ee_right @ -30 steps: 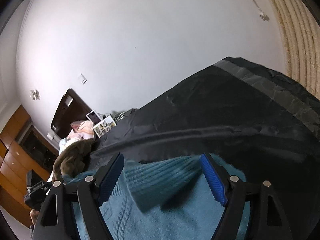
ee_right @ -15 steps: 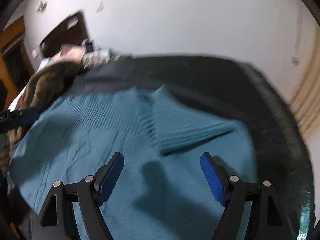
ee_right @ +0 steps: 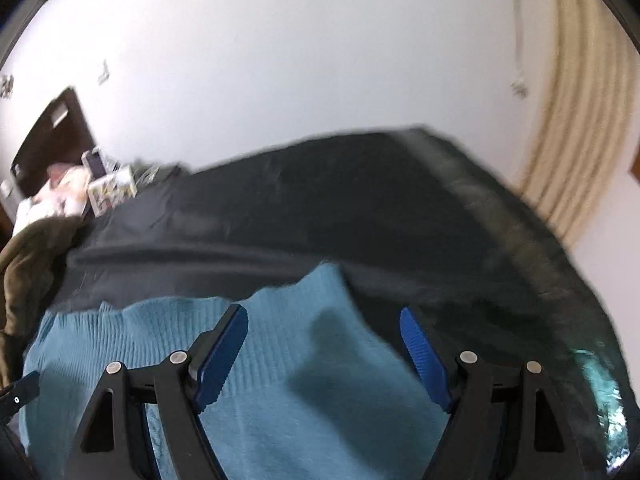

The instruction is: Fold clothes

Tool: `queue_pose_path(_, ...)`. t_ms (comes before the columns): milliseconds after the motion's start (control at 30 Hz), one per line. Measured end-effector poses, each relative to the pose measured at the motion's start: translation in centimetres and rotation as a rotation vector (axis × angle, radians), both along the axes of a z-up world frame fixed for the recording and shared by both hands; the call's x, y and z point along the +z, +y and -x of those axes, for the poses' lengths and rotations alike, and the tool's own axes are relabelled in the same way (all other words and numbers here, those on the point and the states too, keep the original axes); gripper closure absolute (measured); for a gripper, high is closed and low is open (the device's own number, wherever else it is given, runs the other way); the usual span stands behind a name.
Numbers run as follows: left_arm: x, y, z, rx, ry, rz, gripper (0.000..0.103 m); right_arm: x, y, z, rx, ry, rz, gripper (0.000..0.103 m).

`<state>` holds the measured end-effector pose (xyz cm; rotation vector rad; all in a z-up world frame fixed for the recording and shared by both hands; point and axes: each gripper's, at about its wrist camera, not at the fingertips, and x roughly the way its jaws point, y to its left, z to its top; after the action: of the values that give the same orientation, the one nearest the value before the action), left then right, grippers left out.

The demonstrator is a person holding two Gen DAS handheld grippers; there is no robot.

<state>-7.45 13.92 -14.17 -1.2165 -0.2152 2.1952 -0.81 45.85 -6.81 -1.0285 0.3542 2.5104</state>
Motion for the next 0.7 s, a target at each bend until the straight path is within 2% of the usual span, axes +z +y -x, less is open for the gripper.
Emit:
queue_pose_path(67, -0.1, 0.2, -0.2, -0.004, 0.018, 0.013, 0.028, 0.6, -0.7, -2.0, 0.027, 0.038, 0.013, 0.022)
queue_pose_path(167, -0.1, 0.6, -0.5, -0.016, 0.039, 0.044, 0.027, 0.4, -3.7, -3.5, 0.143, 0.013, 0.043, 0.022)
queue_pose_path(267, -0.2, 0.5, -0.7, -0.024, 0.050, 0.053, 0.025, -0.7, -6.9, -5.5, 0.233, -0.027, -0.021, 0.022)
queue_pose_path(367, -0.2, 0.5, -0.8, -0.030, 0.058, 0.056, 0.024, -2.6, -8.5, -5.6, 0.232, -0.096, -0.083, 0.022)
queue_pose_path(433, -0.2, 0.6, -0.8, -0.034, 0.068, 0.063, 0.024, -3.9, -8.3, -5.5, 0.218, -0.125, -0.064, 0.021)
queue_pose_path(600, -0.1, 0.9, -1.1, -0.038, 0.083, 0.090, 0.024, -3.9, -8.4, -5.7, 0.207, -0.115, -0.069, 0.019)
queue_pose_path(700, 0.6, 1.0, -1.9, -0.039, 0.087, 0.114, 0.024, -2.7, -9.3, -6.6, 0.170, -0.106, -0.067, 0.019)
